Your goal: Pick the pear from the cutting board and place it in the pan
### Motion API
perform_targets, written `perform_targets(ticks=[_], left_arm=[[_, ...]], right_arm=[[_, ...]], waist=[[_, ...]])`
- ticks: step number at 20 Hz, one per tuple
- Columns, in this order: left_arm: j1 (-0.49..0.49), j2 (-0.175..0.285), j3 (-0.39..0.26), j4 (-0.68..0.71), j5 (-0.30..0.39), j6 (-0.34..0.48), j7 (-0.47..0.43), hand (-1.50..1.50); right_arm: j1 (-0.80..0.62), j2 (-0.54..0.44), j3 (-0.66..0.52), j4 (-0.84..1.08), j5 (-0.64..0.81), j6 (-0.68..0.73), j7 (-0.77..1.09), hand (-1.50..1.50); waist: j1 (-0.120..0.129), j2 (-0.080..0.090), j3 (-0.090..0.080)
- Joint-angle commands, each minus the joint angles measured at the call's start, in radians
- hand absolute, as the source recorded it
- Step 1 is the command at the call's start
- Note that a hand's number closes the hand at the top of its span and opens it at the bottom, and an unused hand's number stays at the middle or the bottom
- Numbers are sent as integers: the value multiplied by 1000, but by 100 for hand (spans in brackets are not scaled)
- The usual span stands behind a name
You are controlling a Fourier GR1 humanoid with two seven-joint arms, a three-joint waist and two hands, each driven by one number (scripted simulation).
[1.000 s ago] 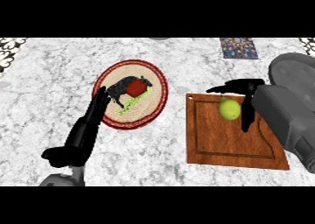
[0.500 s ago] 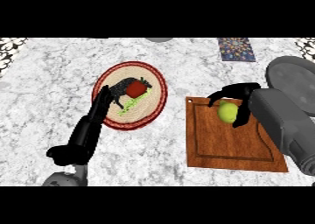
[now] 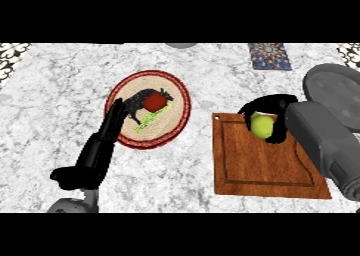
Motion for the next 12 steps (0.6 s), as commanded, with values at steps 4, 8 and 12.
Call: perform_targets(ticks=[4, 8, 12], left_arm=[[27, -14, -14, 9, -21, -7, -38, 0], [40, 12, 13, -20, 3, -25, -2, 0], [60, 38, 75, 6, 18, -5, -8, 0]], right_arm=[[10, 31, -80, 51, -27, -100, -45, 150], [-59, -54, -149, 52, -73, -139, -48, 150], [35, -120, -200, -48, -113, -449, -19, 150]], waist=[[-1, 17, 15], [-4, 15, 14], [-95, -25, 12]])
